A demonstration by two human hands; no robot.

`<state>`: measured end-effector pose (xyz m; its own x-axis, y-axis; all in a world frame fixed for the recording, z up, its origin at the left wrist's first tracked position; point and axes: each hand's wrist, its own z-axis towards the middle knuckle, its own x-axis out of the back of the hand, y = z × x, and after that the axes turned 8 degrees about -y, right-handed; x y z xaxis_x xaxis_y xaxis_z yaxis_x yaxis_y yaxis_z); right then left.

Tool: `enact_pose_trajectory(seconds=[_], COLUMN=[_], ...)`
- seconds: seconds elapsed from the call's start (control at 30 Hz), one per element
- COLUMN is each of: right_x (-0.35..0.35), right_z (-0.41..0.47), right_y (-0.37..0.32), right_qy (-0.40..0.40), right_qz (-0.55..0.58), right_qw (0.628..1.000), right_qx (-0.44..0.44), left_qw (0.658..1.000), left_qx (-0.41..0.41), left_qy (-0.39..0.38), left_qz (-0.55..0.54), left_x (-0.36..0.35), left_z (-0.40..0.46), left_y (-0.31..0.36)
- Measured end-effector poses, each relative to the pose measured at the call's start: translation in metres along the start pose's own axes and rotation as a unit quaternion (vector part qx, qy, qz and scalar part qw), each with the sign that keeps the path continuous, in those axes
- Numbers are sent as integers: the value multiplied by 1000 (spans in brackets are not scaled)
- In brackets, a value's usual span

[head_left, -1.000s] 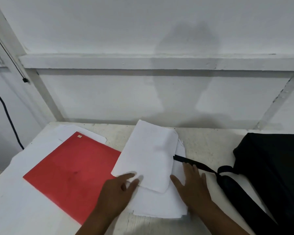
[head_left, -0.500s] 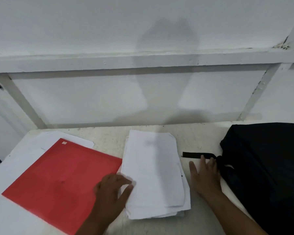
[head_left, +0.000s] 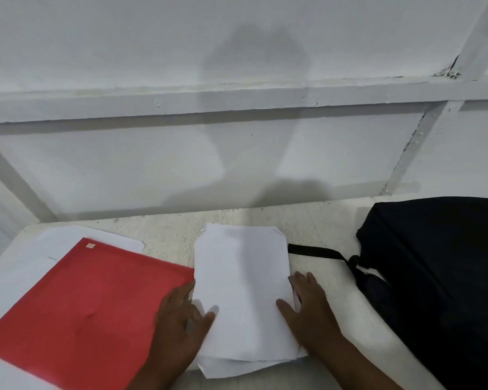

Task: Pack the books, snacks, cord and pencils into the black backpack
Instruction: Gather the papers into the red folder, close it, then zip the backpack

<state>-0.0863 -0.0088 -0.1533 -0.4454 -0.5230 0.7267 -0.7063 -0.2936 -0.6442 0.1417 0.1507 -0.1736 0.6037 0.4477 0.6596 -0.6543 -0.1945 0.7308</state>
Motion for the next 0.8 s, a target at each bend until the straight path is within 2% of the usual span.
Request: enact_pose_trajectory(seconds=[0.07, 0.23, 0.37, 0.47, 0.63, 0.8], right_x=[-2, -6, 2, 4, -1, -1], right_z=[-2, -8, -13, -12, -9, -7], right_y=[-6, 1, 9, 14, 18, 19], right_qy=[27, 55, -3, -28, 28, 54], right_qz=[23, 43, 9, 3, 12, 26], right_qw=[999, 997, 994, 993, 994, 993], right_qx=[-12, 30, 108, 117, 105, 99], left_qw=[1000, 998, 996, 993, 970, 947], left_qx=[-6, -1, 3, 9, 45, -9], left_qy=[-12, -62, -85, -113, -232, -282], left_qz=[-5, 31, 10, 7, 60, 152], left_x=[1, 1, 4, 12, 24, 25], left_z=[0, -3, -3, -1, -3, -5], left_y=[-2, -11, -10, -3, 16, 25])
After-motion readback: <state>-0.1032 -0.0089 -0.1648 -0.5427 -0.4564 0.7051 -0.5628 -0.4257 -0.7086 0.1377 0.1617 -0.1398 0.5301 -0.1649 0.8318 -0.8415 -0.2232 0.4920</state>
